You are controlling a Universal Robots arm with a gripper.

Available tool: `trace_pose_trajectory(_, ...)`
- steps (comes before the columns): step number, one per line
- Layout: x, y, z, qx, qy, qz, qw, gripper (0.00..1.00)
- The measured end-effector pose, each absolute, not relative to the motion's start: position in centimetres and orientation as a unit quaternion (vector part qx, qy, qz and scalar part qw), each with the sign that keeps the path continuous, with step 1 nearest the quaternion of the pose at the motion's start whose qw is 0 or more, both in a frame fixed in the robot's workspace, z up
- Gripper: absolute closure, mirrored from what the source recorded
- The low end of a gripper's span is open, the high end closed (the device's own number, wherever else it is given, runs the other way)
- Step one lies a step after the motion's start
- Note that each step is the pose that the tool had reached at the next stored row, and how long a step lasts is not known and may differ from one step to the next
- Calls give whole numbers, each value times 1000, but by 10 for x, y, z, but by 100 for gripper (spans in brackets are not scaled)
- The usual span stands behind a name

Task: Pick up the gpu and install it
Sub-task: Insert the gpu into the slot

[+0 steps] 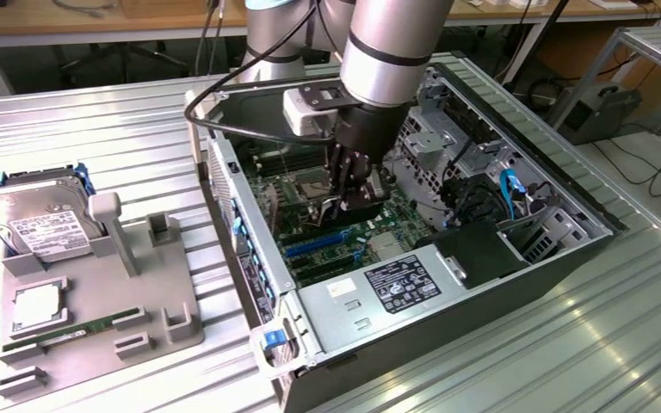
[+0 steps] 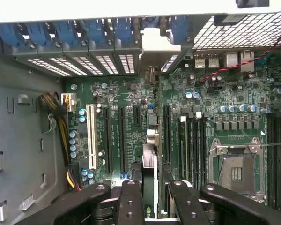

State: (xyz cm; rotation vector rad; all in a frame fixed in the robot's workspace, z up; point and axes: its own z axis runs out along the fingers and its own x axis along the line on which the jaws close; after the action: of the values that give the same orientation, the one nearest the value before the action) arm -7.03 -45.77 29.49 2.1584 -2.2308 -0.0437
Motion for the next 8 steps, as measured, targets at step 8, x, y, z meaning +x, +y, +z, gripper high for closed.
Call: trace_pose_trajectory(8,-77,-458,279,696,-718,-13,18,74)
